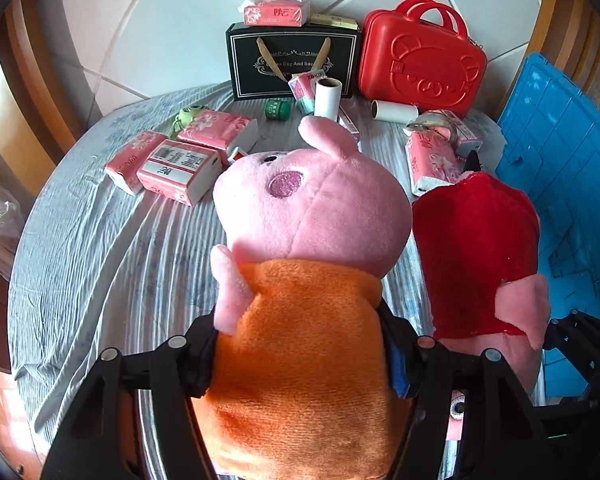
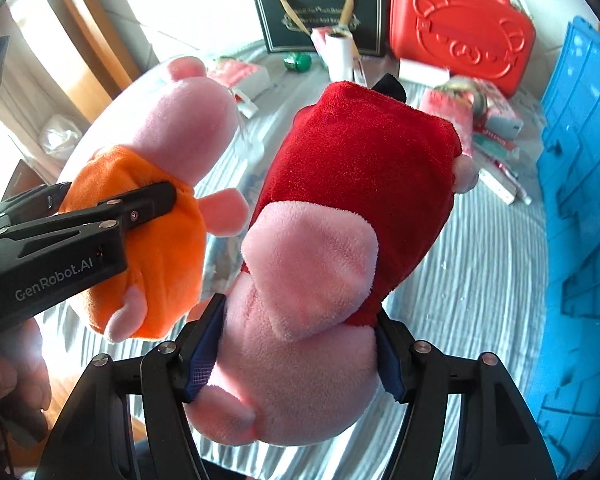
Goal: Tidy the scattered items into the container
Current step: 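Lift and carry both plush pigs with both grippers over the blue bin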
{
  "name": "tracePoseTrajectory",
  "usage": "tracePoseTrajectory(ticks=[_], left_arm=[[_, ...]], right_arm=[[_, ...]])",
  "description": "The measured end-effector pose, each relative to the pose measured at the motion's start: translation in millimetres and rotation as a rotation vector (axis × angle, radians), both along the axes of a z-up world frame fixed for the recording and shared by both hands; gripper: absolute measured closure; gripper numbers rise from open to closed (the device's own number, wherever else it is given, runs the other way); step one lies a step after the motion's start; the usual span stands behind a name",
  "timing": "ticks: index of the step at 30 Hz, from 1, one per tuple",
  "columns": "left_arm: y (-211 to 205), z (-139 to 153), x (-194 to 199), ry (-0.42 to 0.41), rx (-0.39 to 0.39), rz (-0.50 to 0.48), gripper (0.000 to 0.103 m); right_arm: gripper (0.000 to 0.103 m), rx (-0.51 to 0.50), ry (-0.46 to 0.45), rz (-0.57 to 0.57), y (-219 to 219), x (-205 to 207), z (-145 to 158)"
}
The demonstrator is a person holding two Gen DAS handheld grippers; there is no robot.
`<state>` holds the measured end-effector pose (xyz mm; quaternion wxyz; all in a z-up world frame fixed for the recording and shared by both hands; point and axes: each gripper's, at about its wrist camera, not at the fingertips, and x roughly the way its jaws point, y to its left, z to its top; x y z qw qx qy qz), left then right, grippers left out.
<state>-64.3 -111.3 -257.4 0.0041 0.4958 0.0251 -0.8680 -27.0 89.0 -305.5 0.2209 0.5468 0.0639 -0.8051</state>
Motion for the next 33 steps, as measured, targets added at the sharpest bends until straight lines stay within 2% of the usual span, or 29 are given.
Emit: tracePoseTrajectory(ticks=[17,25,33], left_arm=[[11,68,16,0.073,-0.003,-0.003,0.040],[20,98,21,0.112,-0.004,-0.018,0.040],[36,122,23,0.143,-0.022,-0.032,0.040]], right_arm=[[0.037,-0.065,0.101,0.042,13,15,75],[0.037,-0.111,0.138,0.030,30,19,105],[0.036,-0.106,0.194,0.032,51,26,129]])
